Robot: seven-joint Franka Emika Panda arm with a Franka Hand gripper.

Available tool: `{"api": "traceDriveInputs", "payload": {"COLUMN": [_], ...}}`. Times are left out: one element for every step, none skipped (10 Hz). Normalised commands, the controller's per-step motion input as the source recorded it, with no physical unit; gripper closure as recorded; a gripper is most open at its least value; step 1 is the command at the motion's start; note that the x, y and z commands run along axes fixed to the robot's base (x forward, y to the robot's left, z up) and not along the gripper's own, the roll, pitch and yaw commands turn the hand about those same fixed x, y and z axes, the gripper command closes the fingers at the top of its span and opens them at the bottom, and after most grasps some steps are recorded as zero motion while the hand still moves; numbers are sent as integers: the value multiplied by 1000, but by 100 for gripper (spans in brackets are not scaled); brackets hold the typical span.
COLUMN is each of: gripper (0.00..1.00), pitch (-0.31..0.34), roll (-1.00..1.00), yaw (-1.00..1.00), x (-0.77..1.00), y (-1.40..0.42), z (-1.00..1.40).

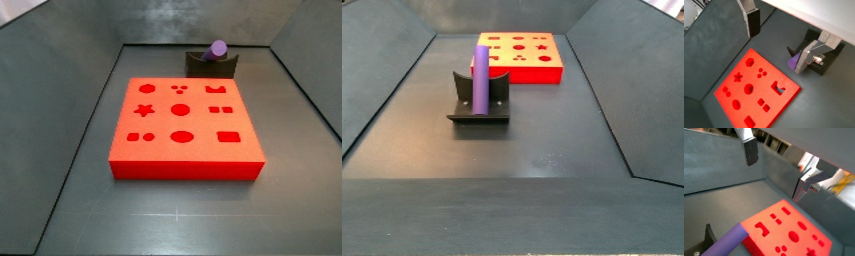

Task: Pick up the round object. Move up. Place the round object on the fixture. Regrasp the round object. Move to above the board. Insert the round object.
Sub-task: Regrasp the round object.

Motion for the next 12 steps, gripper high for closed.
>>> {"api": "traceDriveInputs", "payload": {"gripper": [0,0,0,0,0,0,0,0,0,0,0,0], "pitch": [24,24,21,19,16,14,15,20,23,32,42,51], "roll": [1000,1000,1000,1000,1000,1000,1000,1000,1000,1000,1000,1000], "yaw": [29,30,30,31,32,33,34,36,36,39,42,45], "x": [1,-12,-4,3,2,7,9,7,10,21,38,51], "y": [-69,17,-13,-33,-18,-18,-22,-19,-16,-21,-22,-28], "z": [9,26,8,-6,7,5,4,3,3,6,-7,-9]}}
